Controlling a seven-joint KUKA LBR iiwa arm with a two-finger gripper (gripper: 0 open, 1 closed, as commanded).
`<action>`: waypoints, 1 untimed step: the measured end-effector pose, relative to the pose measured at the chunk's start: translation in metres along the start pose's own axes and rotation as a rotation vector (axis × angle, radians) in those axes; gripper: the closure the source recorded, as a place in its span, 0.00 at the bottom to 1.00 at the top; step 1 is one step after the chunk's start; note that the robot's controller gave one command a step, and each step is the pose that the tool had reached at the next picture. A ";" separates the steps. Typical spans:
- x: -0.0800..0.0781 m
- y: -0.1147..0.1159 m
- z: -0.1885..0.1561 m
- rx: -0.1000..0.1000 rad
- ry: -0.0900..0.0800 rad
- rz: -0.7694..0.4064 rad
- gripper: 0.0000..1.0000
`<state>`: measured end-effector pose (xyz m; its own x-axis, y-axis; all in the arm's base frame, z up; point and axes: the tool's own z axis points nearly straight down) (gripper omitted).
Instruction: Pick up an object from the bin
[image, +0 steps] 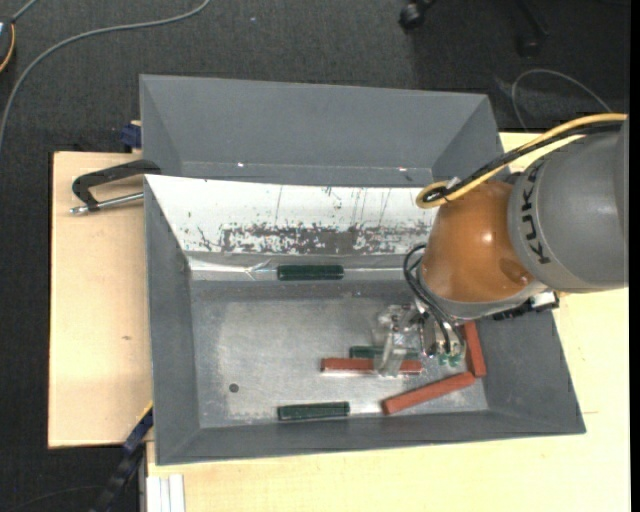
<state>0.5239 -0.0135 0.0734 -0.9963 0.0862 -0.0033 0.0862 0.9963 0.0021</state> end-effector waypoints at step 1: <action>0.000 0.000 0.002 0.000 -0.001 0.000 0.00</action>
Offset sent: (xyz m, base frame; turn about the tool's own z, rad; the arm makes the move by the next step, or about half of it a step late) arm 0.0000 0.0000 0.0000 0.0000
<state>0.5236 -0.0137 0.0712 -0.9962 0.0867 -0.0038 0.0867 0.9962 0.0019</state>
